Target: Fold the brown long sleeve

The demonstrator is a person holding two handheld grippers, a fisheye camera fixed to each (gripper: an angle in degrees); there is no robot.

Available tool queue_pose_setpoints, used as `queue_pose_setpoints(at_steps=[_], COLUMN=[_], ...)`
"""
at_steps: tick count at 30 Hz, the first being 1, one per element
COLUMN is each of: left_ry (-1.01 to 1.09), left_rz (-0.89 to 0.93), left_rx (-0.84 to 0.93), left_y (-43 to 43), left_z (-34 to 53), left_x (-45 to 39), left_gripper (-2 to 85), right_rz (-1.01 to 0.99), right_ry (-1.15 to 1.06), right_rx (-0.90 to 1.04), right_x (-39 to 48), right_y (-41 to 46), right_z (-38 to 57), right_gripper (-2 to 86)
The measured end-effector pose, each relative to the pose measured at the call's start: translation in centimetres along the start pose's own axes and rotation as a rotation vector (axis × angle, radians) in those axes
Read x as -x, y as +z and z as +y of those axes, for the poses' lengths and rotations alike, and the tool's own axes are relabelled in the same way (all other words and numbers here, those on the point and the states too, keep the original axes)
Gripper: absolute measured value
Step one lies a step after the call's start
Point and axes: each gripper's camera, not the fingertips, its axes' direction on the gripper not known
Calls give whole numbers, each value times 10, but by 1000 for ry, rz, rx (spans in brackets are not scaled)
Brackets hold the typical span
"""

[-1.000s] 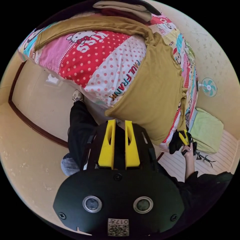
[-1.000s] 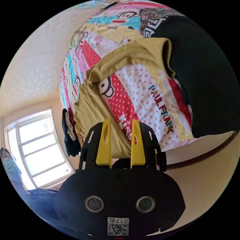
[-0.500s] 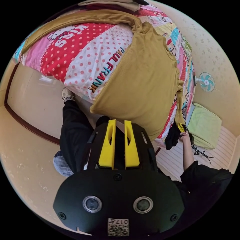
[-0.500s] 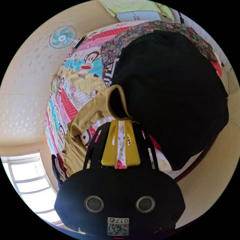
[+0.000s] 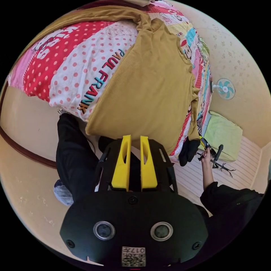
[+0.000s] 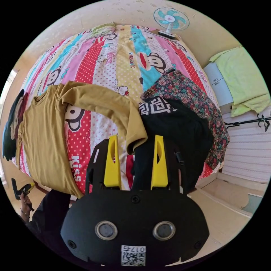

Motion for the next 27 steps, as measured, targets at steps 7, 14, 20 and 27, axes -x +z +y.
queue_pose_setpoints(at_steps=[7,14,20,27], left_ry=[-36,-127,-119,-291], left_rz=[10,100,182,297], left_rx=[-55,-135,-255,-527], left_y=[-55,-113,-173,-250], left_z=[7,5,5,-9], left_x=[31,90,123,191], left_gripper=[57,53,75,124], right_rz=[33,-387,-598,-804], right_ry=[149,-75,-535,-715], right_rx=[83,-164,-135,262], right_x=[-13,67,278,491], right_y=[5,-164,-169,32], right_z=[-4,-37,-74,-117], right_gripper=[36,34,38,65])
